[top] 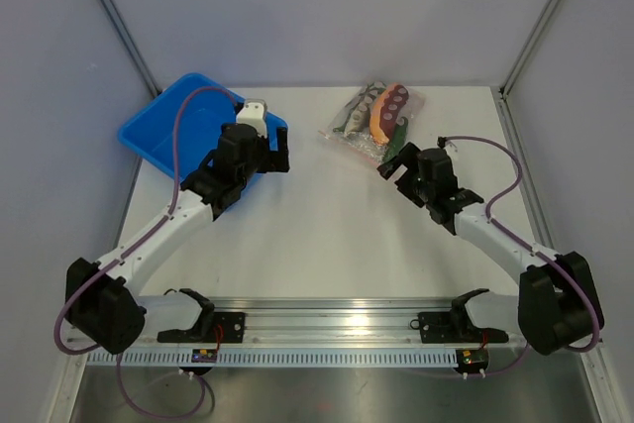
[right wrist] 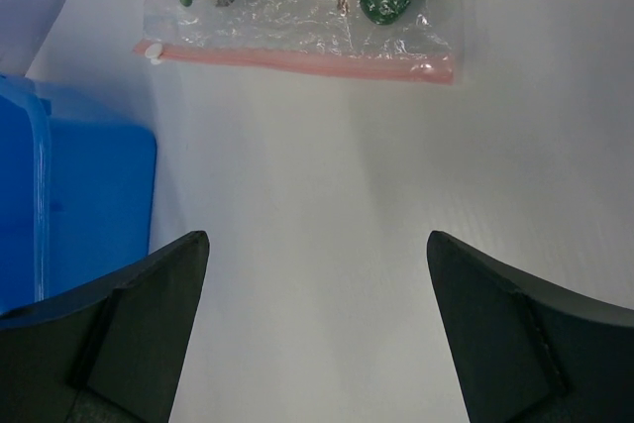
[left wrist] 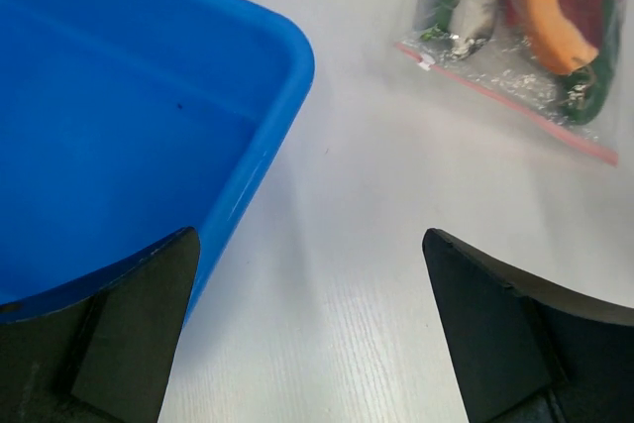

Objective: Open the zip-top bag and remove the fake food
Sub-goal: Move the bin to the corner of the board, then pick up the zipper food storage bag at the center of the board.

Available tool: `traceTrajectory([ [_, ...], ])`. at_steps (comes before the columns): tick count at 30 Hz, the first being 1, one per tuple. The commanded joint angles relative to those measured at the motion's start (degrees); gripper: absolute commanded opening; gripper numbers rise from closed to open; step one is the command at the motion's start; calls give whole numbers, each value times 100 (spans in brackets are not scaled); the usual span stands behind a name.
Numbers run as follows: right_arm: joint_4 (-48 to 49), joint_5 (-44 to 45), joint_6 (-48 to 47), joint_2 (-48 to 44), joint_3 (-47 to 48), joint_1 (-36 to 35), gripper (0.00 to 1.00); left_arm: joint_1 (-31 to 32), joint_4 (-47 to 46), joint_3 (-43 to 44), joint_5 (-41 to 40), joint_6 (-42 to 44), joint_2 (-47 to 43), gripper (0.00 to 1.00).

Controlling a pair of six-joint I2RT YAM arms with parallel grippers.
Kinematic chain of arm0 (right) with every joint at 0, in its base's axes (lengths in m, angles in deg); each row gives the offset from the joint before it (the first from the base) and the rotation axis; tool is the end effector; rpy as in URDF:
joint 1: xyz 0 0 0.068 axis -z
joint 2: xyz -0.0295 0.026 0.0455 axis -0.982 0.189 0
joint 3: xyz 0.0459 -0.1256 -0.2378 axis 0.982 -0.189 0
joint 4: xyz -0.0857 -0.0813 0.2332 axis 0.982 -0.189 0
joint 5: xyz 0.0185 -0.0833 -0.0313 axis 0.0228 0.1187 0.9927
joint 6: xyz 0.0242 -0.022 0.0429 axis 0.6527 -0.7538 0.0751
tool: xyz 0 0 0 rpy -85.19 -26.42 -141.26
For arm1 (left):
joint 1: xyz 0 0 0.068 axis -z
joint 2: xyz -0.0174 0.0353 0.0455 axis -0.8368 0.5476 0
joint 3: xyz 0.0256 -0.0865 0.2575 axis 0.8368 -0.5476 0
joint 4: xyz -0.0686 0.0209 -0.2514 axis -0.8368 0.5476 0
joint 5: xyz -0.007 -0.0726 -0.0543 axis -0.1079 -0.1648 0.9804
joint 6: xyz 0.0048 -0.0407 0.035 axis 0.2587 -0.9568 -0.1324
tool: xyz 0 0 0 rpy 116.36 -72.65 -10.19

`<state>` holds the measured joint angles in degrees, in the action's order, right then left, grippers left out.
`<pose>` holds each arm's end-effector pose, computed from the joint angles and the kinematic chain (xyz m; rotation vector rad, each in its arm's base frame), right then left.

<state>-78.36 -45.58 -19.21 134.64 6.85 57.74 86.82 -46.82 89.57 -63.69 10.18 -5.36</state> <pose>0.2492 0.0934 0.2355 0.6016 2.1243 0.6014 0.2530 -0.1348 0.3171 0.1110 2.0235 -0.2019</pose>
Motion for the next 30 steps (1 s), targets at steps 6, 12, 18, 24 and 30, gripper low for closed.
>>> traceTrajectory([
  [6,569,-748,-654,800,492,-8,99,-5,-269,-205,590,-296,-754,99],
  [12,419,-1269,-1984,1626,1213,-121,99,-5,-102,-135,485,-384,-807,99],
  [18,206,-644,-3074,2066,1811,-377,96,-5,-93,-205,318,-437,-1000,99],
  [24,1218,-189,-4190,2470,1750,-412,100,-5,-154,-302,151,-463,-1079,99],
  [30,1491,408,-5490,3093,2145,-772,100,-5,-137,-285,116,-446,-1062,99],
])
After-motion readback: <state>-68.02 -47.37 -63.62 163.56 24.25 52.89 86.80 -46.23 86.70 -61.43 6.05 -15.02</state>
